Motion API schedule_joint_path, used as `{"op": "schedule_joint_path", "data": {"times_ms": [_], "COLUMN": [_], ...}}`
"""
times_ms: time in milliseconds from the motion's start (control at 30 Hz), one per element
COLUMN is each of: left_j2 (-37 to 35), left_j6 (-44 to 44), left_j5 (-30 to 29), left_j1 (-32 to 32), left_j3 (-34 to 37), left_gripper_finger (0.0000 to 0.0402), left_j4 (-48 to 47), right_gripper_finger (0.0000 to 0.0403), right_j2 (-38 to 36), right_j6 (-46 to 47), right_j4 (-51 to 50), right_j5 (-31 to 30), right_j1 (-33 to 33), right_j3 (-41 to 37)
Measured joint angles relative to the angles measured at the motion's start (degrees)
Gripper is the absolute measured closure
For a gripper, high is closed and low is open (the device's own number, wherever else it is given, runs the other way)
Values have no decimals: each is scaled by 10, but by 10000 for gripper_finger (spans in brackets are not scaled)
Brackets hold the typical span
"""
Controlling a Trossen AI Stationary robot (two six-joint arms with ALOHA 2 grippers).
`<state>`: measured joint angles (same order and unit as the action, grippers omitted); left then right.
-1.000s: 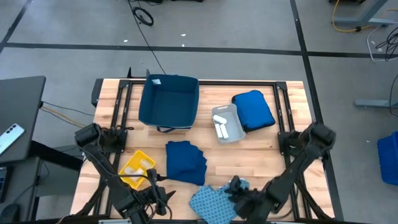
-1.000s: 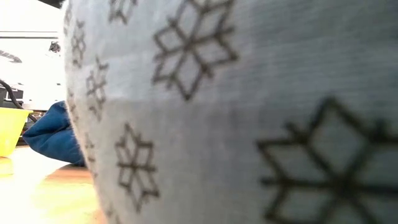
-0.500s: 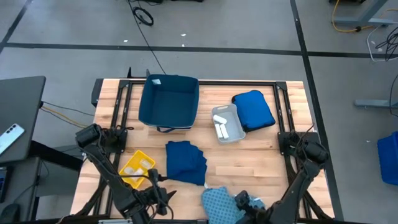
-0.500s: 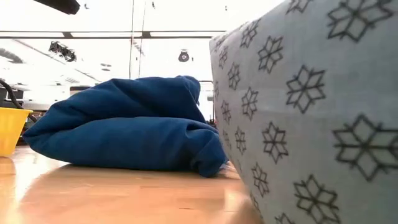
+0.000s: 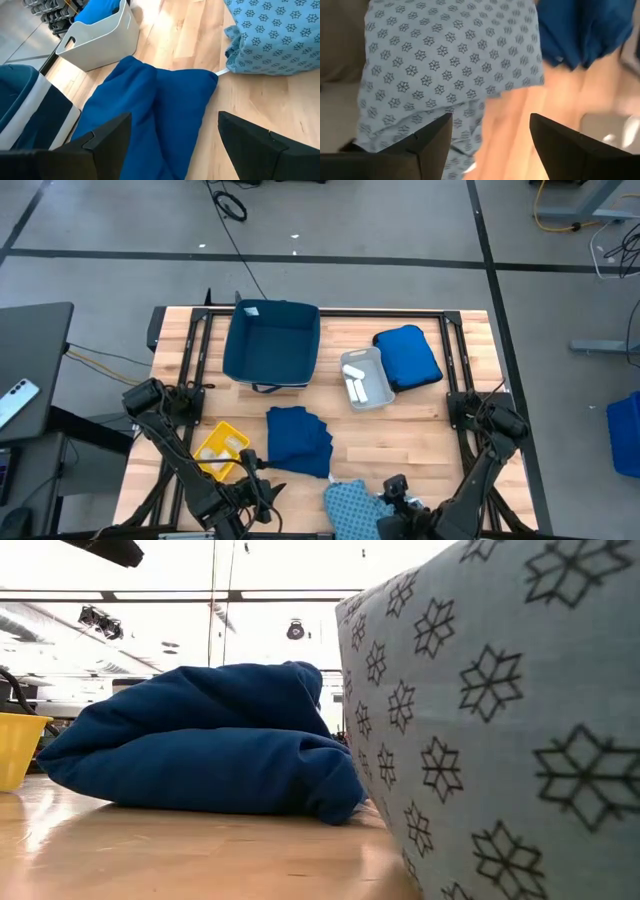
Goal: Pick & place medical supplies in basket/bin
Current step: Put the gray patient gown into the blue bin
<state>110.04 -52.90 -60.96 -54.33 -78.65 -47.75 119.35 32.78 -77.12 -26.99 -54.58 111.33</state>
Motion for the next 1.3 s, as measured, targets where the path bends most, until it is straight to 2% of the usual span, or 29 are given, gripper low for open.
{"op": "schedule_joint_path", "data": {"times_ms": [133, 400, 633, 800, 933, 1167, 1300], "left_j2": [0, 0, 0, 0, 0, 0, 0], "left_j6": [0, 0, 1, 0, 0, 0, 0], "left_j5": [1, 2, -5, -5, -7, -11, -11], "left_j1": [0, 0, 0, 0, 1, 1, 1], "left_j3": [0, 0, 0, 0, 0, 0, 0], "left_gripper_finger": [104, 104, 104, 104, 104, 104, 104], "left_j4": [0, -7, -13, -16, -16, -17, -17], "right_gripper_finger": [112, 46, 37, 37, 37, 37, 37], "right_j2": [0, 3, 6, 28, 69, 117, 140], "right_j6": [49, 105, 146, 125, 98, 97, 112], "right_j4": [-1, 58, 150, 191, 169, 74, 13], "right_j5": [47, 152, 168, 157, 141, 47, -28], "right_j1": [11, 12, -15, -33, -34, -33, -30], "right_j3": [0, 0, 0, 0, 0, -1, -1]}}
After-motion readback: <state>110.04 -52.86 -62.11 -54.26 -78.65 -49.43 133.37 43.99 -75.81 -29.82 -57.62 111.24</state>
